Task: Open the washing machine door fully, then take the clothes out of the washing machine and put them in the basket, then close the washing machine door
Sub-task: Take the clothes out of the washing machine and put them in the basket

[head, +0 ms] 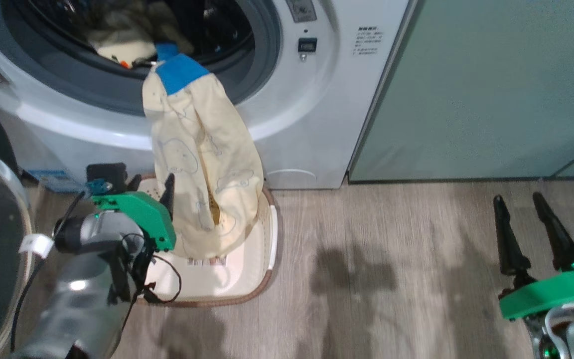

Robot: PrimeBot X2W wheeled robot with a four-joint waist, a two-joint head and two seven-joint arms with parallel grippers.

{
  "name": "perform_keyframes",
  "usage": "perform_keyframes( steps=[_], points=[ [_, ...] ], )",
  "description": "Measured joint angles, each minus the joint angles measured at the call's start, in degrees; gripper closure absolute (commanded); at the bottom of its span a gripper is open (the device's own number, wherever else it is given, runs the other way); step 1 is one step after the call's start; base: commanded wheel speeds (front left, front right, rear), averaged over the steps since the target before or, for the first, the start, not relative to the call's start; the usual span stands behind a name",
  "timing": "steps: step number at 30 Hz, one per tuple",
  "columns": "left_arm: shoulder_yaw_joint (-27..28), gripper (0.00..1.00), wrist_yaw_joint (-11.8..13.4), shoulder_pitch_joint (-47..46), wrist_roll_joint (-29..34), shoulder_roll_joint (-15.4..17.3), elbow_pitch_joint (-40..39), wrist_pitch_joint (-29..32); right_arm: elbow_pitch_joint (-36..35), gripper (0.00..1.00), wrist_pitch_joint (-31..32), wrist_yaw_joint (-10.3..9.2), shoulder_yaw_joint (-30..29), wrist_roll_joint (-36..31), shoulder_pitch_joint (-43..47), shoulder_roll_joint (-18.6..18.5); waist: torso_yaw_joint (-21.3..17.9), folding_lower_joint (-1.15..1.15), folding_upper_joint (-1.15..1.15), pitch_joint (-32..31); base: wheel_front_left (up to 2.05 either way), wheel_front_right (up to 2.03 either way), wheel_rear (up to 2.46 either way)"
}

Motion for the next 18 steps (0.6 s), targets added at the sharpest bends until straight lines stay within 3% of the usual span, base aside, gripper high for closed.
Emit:
perform_keyframes(
  steps=[11, 18],
  points=[
    [9.25, 0.0, 4.43, 15.78, 2.72, 2.03, -19.59, -0.13, 0.25, 0.0, 0.0, 0.0, -0.03, 0.01, 4.05, 0.24, -0.89, 0.0, 0.0, -5.82, 0.0, 0.0, 0.0],
    [11.49, 0.0, 5.44, 21.57, 4.63, 2.02, -26.99, -0.13, 0.2, 0.0, 0.0, 0.0, -0.23, 0.02, 4.99, 0.37, -1.43, 0.0, 0.0, -6.88, 0.0, 0.0, 0.0]
  ],
)
